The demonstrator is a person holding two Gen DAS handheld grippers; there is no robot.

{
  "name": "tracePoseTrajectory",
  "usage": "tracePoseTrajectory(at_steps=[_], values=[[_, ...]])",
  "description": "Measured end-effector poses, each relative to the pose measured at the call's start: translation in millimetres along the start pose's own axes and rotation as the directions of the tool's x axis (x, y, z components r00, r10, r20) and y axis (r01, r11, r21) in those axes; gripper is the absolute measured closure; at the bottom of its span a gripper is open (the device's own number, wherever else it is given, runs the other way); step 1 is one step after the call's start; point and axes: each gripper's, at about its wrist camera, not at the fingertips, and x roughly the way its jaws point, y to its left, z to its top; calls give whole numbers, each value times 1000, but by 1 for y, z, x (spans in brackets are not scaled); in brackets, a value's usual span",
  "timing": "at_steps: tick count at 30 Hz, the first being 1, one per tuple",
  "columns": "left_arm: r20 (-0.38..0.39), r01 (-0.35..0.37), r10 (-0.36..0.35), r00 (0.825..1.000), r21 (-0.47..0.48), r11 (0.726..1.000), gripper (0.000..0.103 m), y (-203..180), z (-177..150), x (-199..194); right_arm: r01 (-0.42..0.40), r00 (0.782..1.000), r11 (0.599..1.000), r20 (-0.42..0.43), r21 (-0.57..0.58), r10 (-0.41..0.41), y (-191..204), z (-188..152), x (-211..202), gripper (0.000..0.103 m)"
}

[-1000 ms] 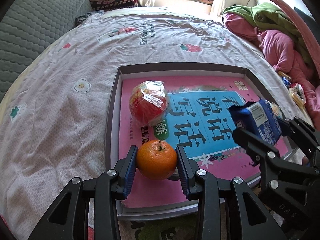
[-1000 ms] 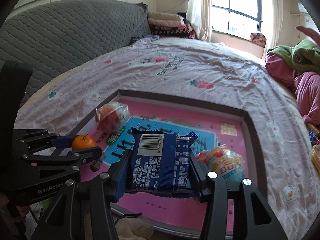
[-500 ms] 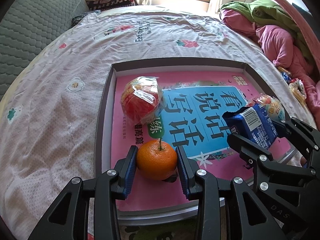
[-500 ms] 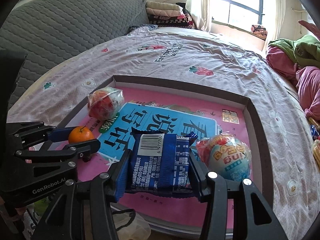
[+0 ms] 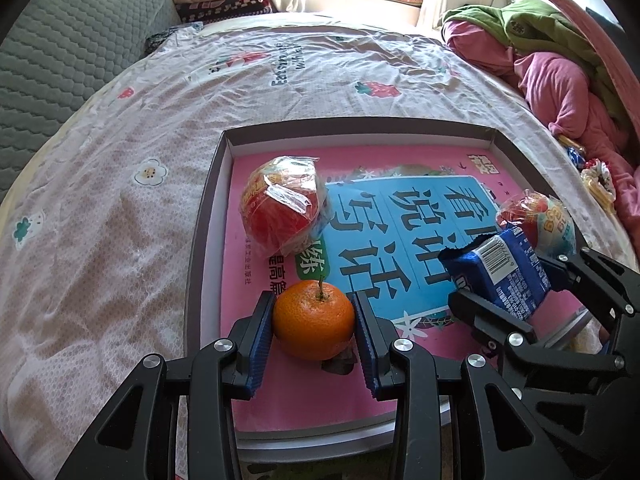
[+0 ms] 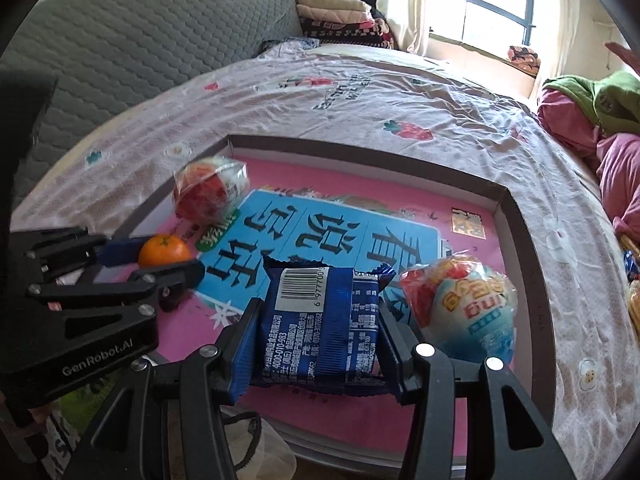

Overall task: Organize objects
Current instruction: 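Lower the orange onto the book with the left tool while the right tool lowers the packet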

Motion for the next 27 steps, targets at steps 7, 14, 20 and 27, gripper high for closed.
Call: tracePoseTrajectory(at_steps=[7, 14, 20, 27], values=[[5, -2, 2, 1000, -2, 1000, 64, 1, 0, 2, -10, 1000, 1000, -11, 17, 10, -2, -2, 3, 51], [13, -5, 5, 1000, -1, 1000, 64, 1, 1, 2, 5, 1000, 1000, -13, 28, -5, -4, -3, 4, 51], [16, -15, 15, 1000, 9, 1000, 64, 0, 2, 2, -1, 1000, 999, -15, 41, 2, -6, -4, 5, 51], [22, -20, 20, 1000, 14, 1000, 63, -1, 3, 4, -4, 1000, 999, -16, 43, 5, -7, -4, 5, 51]])
